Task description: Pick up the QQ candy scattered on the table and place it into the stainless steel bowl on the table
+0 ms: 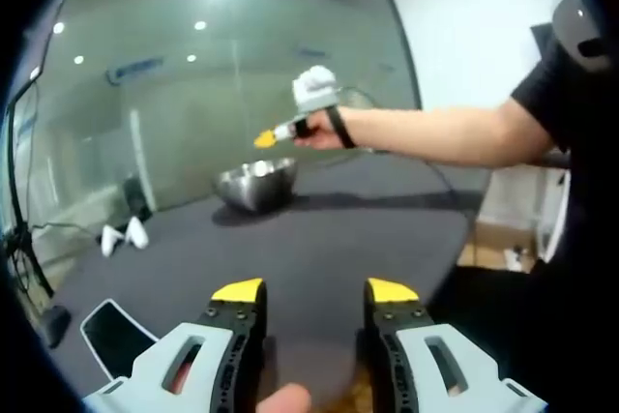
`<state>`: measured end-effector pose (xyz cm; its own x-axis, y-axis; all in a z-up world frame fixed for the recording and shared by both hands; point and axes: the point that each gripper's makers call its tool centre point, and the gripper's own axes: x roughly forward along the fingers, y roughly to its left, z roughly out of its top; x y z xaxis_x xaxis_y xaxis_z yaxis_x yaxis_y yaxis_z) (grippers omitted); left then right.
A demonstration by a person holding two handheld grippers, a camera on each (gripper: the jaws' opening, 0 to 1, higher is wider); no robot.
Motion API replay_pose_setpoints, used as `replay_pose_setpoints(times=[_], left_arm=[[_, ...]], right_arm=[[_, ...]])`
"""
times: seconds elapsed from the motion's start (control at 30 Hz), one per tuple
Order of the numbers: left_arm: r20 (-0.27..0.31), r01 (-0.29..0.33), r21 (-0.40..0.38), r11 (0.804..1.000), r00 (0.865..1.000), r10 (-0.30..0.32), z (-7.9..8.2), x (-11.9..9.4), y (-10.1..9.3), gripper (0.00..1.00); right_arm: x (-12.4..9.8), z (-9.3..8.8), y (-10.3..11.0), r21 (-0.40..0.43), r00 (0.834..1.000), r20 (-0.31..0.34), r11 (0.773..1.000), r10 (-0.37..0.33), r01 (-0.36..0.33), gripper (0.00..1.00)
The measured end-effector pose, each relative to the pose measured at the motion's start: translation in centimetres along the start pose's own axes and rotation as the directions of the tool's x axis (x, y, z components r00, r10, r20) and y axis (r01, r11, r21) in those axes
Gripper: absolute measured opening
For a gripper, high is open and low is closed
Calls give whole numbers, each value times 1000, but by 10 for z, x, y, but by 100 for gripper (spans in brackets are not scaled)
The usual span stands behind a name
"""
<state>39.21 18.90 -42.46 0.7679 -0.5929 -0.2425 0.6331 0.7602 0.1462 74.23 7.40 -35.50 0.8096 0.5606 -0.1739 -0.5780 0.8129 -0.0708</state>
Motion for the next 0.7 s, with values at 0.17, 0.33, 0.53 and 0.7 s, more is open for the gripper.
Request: replay_pose_setpoints(times=[0.17,0.33,0.53,0.7], left_arm=[[3,12,4,1000,1000,-12,0,1,-3,42],[1,18,10,1000,1000,-18,1,3,-5,42],[4,21,12,1000,1000,-21,2,4,-6,42],[7,20,15,1000,1000,-20,4,6,-5,42]], right_arm=[[-9,-1,0,15,1000,8,1000,14,-14,22],[-19,0,-1,27,1000,15,1000,16,-16,21],[-35,6,6,67,997,55,996,52,-55,22],[-62,16,8,81,992,96,992,85,-93,22]])
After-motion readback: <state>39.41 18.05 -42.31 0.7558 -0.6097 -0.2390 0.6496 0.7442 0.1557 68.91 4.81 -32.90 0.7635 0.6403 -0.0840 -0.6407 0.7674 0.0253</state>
